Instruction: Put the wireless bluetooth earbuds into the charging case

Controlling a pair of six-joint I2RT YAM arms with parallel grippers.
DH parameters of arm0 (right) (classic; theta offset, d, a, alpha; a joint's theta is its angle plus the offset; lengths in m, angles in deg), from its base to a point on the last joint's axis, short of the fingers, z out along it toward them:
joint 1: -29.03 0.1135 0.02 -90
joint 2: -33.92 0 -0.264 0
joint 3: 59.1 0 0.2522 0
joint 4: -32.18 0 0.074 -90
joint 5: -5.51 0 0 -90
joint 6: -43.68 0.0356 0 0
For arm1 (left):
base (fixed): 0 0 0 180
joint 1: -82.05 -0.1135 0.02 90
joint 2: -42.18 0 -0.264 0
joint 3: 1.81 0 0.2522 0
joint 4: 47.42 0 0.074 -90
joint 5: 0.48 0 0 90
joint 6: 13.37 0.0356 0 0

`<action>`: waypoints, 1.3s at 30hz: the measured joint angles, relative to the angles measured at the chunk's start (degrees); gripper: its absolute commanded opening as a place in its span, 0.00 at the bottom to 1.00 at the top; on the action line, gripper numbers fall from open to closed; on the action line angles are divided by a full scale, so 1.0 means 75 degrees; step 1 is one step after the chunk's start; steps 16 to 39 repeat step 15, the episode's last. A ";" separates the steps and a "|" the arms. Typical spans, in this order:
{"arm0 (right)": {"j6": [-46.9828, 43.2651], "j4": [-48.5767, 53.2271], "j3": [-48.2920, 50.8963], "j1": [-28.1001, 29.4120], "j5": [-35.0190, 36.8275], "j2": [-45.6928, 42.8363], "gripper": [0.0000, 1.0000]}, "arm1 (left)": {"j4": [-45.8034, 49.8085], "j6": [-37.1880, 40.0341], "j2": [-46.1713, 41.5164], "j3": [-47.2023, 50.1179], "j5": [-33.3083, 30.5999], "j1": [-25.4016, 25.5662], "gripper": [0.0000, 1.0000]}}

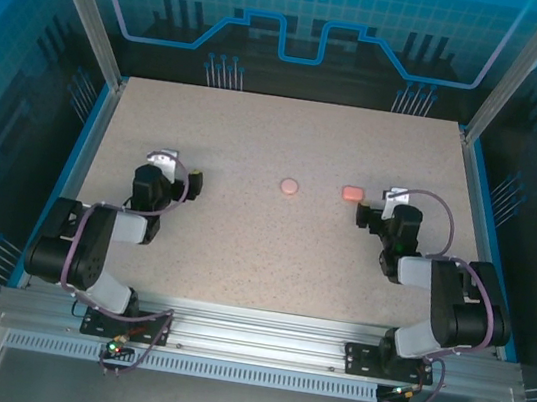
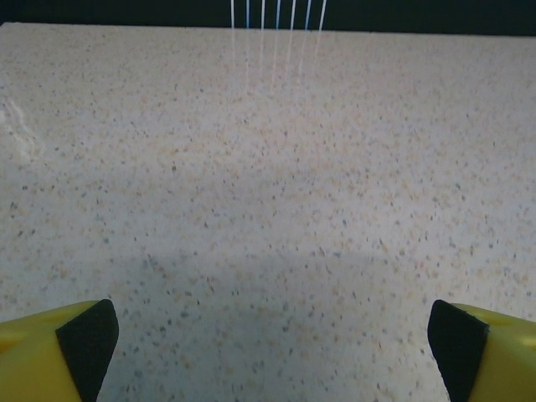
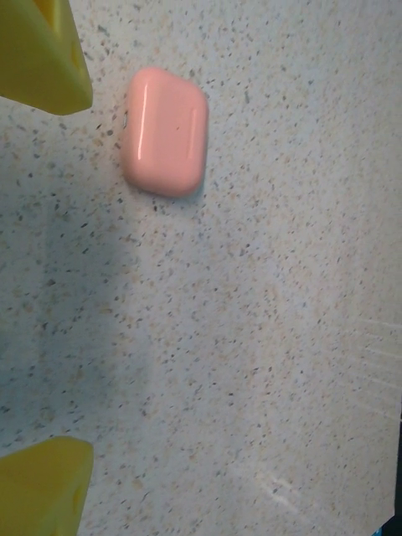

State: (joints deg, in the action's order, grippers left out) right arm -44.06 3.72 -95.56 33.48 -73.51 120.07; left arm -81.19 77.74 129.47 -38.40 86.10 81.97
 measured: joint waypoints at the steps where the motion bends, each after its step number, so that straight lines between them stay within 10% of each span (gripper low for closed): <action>1: -0.0006 -0.0032 -0.0012 0.0003 -0.0020 0.0000 1.00 | 0.0017 -0.0017 0.0000 -0.0015 0.0058 -0.0050 0.99; 39: -0.0143 -0.0047 -0.0105 0.0000 -0.0475 0.0000 1.00 | 0.0189 -0.0152 0.0000 -0.0017 0.0326 -0.0114 0.99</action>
